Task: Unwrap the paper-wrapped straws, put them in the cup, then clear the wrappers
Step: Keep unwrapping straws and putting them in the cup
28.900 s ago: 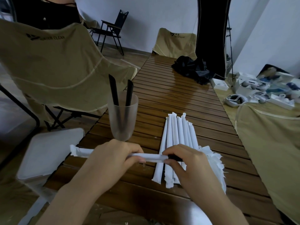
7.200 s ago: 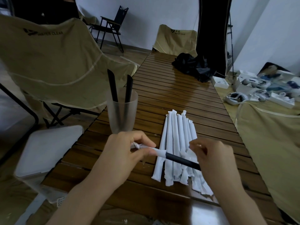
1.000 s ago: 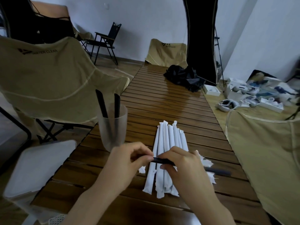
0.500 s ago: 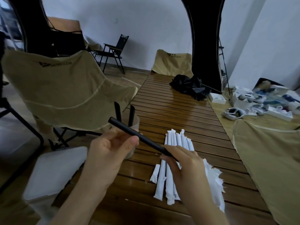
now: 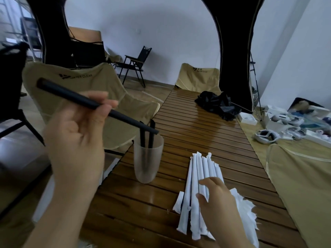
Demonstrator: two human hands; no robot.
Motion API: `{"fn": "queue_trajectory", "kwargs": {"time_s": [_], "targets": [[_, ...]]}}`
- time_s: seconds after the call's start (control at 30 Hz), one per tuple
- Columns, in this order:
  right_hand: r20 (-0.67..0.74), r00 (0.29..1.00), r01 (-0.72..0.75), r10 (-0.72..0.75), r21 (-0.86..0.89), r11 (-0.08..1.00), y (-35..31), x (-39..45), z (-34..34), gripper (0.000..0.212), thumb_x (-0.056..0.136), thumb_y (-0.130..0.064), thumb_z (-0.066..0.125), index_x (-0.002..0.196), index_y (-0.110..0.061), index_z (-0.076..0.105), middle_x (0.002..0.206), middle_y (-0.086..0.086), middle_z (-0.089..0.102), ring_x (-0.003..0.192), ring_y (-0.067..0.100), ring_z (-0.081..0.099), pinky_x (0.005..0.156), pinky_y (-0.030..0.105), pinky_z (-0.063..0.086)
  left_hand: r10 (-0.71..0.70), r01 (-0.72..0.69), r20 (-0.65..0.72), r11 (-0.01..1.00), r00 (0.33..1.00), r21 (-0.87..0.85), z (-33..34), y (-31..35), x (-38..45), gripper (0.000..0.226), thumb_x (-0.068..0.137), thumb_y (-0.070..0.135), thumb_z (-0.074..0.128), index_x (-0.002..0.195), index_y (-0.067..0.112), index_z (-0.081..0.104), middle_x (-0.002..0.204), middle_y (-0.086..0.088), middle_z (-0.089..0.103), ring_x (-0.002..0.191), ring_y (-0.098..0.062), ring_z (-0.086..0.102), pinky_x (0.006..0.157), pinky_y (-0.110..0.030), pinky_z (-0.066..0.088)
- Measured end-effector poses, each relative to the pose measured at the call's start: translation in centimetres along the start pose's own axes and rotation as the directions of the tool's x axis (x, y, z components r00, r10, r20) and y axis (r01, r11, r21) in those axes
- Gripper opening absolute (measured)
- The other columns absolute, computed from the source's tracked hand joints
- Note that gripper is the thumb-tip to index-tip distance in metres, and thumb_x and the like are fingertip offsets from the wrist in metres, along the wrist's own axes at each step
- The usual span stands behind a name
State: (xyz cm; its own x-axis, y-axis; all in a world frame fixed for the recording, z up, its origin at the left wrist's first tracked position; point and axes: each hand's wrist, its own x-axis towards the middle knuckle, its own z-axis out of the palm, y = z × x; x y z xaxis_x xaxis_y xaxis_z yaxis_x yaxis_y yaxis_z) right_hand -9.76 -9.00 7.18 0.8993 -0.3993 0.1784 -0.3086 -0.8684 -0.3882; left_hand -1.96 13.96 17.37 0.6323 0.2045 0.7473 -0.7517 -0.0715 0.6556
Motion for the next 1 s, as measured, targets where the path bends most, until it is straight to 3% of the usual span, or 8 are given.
{"fn": "queue_trajectory", "kwargs": {"time_s": [0.2, 0.3, 0.37, 0.47, 0.63, 0.77, 0.87, 1.0], "targets": [[0.175, 0.982, -0.047, 0.066, -0.110, 0.993, 0.7, -0.2, 1.0, 0.031, 0.092, -0.029, 0.054, 0.123, -0.032, 0.053, 0.125, -0.009, 0.046, 0.112, 0.011, 0.052, 0.097, 0.032, 0.044, -0.024, -0.042, 0.201, 0.948, 0.979, 0.317, 2.4, -2.4, -1.1, 0.027, 0.091, 0.030, 0.057, 0.116, 0.021, 0.063, 0.100, 0.016, 0.066, 0.094, 0.017, 0.057, 0.078, -0.002, 0.043], [0.250, 0.965, -0.045, 0.080, -0.145, 0.988, 0.7, -0.2, 1.5, 0.030, 0.093, -0.029, 0.051, 0.123, -0.031, 0.052, 0.123, -0.007, 0.048, 0.113, 0.014, 0.052, 0.098, 0.034, 0.043, -0.039, -0.067, 0.259, 0.919, 0.965, 0.389, 3.1, -3.3, -1.8, 0.045, 0.089, 0.029, 0.058, 0.133, 0.023, 0.050, 0.100, 0.024, 0.063, 0.088, 0.028, 0.051, 0.076, 0.004, 0.040], [0.268, 0.959, -0.046, 0.087, -0.158, 0.986, 0.8, -0.2, 1.7, 0.028, 0.094, -0.028, 0.050, 0.121, -0.030, 0.052, 0.121, -0.005, 0.049, 0.111, 0.015, 0.052, 0.097, 0.034, 0.044, -0.026, -0.066, 0.248, 0.932, 0.968, 0.356, 3.4, -3.7, -2.1, 0.067, 0.086, 0.026, 0.060, 0.145, 0.026, 0.029, 0.106, 0.022, 0.062, 0.092, 0.021, 0.056, 0.083, -0.001, 0.043], [0.255, 0.962, -0.049, 0.094, -0.177, 0.983, 1.1, -0.2, 2.0, 0.024, 0.095, -0.028, 0.046, 0.119, -0.028, 0.052, 0.117, -0.004, 0.049, 0.109, 0.015, 0.053, 0.096, 0.034, 0.044, 0.038, -0.115, 0.214, 0.927, 0.976, 0.358, 3.9, -4.2, -2.4, 0.082, 0.083, 0.023, 0.063, 0.147, 0.030, 0.011, 0.122, 0.002, 0.063, 0.095, 0.000, 0.065, 0.086, -0.018, 0.052], [0.207, 0.970, -0.082, 0.127, -0.211, 0.974, 1.5, 0.1, 2.1, 0.025, 0.095, -0.025, 0.041, 0.119, -0.027, 0.048, 0.112, -0.006, 0.048, 0.109, 0.015, 0.053, 0.095, 0.033, 0.040, 0.044, -0.139, 0.238, 0.905, 0.970, 0.401, 4.7, -4.4, -2.9, 0.061, 0.085, 0.024, 0.063, 0.136, 0.033, 0.030, 0.120, 0.005, 0.063, 0.087, -0.008, 0.067, 0.074, -0.026, 0.056], [0.156, 0.975, -0.118, 0.159, -0.247, 0.962, 1.7, 0.1, 2.7, 0.018, 0.094, -0.023, 0.040, 0.110, -0.028, 0.046, 0.104, -0.008, 0.050, 0.104, 0.015, 0.054, 0.089, 0.034, 0.035, 0.026, -0.191, 0.321, 0.848, 0.947, 0.494, 5.0, -5.5, -3.6, 0.039, 0.092, 0.026, 0.056, 0.131, 0.023, 0.053, 0.105, 0.004, 0.065, 0.085, -0.005, 0.060, 0.074, -0.020, 0.051], [0.120, 0.979, -0.133, 0.167, -0.252, 0.958, 1.9, 0.2, 3.2, 0.006, 0.092, -0.021, 0.040, 0.094, -0.027, 0.040, 0.094, -0.009, 0.050, 0.094, 0.015, 0.054, 0.084, 0.034, 0.033, -0.024, -0.200, 0.377, 0.816, 0.926, 0.542, 5.3, -6.0, -4.3, 0.041, 0.094, 0.032, 0.051, 0.134, 0.026, 0.050, 0.113, 0.007, 0.060, 0.087, -0.001, 0.057, 0.071, -0.014, 0.046], [0.053, 0.985, -0.145, 0.166, -0.279, 0.949, 2.1, 0.4, 4.1, 0.004, 0.092, -0.023, 0.040, 0.090, -0.025, 0.038, 0.092, -0.009, 0.049, 0.088, 0.014, 0.053, 0.085, 0.033, 0.033, -0.036, -0.183, 0.360, 0.811, 0.932, 0.556, 5.7, -6.0, -5.4, 0.041, 0.095, 0.035, 0.051, 0.134, 0.024, 0.045, 0.119, 0.005, 0.050, 0.093, -0.003, 0.051, 0.066, -0.013, 0.042]]}}
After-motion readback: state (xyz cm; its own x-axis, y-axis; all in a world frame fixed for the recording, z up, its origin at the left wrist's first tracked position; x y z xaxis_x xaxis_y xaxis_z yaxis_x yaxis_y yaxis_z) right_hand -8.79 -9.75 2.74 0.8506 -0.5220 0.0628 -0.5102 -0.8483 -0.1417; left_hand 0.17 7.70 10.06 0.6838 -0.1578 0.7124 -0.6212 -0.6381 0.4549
